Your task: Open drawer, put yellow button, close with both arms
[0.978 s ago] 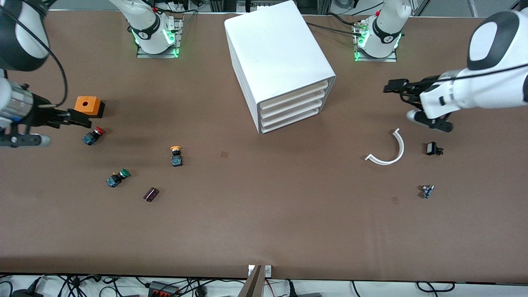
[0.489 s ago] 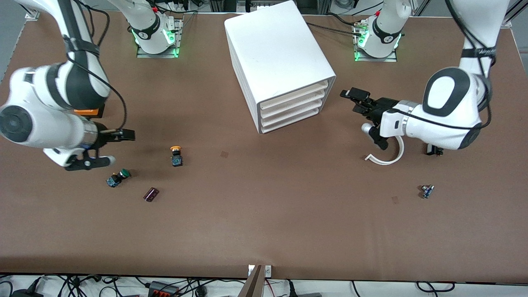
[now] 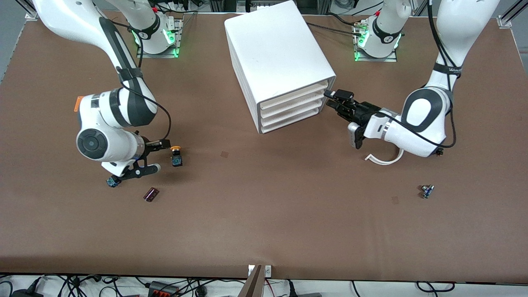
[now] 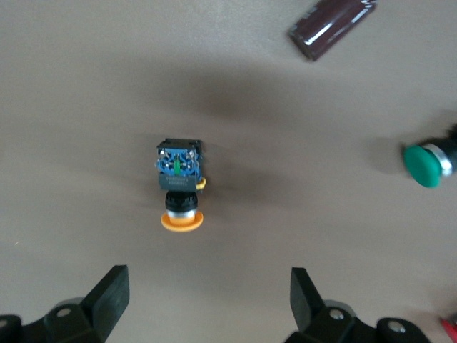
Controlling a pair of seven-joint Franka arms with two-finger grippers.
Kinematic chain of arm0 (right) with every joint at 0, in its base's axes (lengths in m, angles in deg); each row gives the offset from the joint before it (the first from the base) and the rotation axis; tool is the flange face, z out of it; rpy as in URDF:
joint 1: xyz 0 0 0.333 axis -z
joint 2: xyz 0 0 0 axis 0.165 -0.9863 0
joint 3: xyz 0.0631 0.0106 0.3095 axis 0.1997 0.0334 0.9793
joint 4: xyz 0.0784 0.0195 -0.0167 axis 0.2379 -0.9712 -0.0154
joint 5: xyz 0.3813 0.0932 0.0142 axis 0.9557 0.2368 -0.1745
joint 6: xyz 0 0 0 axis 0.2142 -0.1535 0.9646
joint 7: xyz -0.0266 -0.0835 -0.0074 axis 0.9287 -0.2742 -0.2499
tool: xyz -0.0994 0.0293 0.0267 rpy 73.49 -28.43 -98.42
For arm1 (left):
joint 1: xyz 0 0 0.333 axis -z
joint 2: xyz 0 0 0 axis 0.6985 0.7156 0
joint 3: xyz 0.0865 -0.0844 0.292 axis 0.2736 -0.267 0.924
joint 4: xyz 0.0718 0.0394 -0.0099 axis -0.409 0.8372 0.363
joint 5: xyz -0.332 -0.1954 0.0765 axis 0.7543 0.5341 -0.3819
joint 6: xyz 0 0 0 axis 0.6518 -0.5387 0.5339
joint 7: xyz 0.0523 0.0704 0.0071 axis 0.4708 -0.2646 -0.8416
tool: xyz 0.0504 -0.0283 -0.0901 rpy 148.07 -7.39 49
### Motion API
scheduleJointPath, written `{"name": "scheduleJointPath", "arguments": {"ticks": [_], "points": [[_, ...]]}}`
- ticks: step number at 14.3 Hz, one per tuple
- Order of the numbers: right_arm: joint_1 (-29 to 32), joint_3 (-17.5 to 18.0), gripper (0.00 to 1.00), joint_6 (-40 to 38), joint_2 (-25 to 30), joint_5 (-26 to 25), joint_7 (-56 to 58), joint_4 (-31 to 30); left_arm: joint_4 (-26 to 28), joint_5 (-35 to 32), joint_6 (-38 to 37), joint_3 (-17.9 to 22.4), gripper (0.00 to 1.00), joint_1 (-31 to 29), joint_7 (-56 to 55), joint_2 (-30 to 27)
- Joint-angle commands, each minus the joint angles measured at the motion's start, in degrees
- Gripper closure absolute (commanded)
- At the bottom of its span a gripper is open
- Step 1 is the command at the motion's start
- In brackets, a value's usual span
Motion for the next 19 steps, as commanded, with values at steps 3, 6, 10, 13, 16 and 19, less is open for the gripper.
{"name": "scheduleJointPath", "arguments": {"ticks": [3,6,10,13,16,19], "points": [[-2.0,-0.1,0.0,7.6,-4.6,0.5,-0.4,-0.5,3.6,2.1,4.2,-3.5,0.54,-0.6,3.7,-0.4],[-3.1,-0.1,0.0,9.6,-6.7,0.5,-1.7,-0.5,7.6,6.1,4.7,-3.9,0.55,-0.5,8.2,-0.4],[-3.5,-0.1,0.0,9.6,-8.5,0.5,-1.7,-0.9,9.6,6.5,6.5,-5.7,0.65,-0.6,9.5,-0.7],[-3.4,-0.1,0.0,9.5,-8.9,0.5,-1.9,-1.4,9.4,6.4,6.4,-5.7,1.0,-0.6,9.4,-0.6],[-3.4,-0.1,0.11,9.5,-9.0,0.5,-1.9,-1.9,7.4,5.7,6.4,-5.4,1.0,-1.3,8.2,0.0],[-3.5,-0.1,0.38,9.5,-9.2,0.5,-1.9,-1.9,4.3,5.0,6.3,-3.9,1.0,-1.6,7.3,1.9]]}}
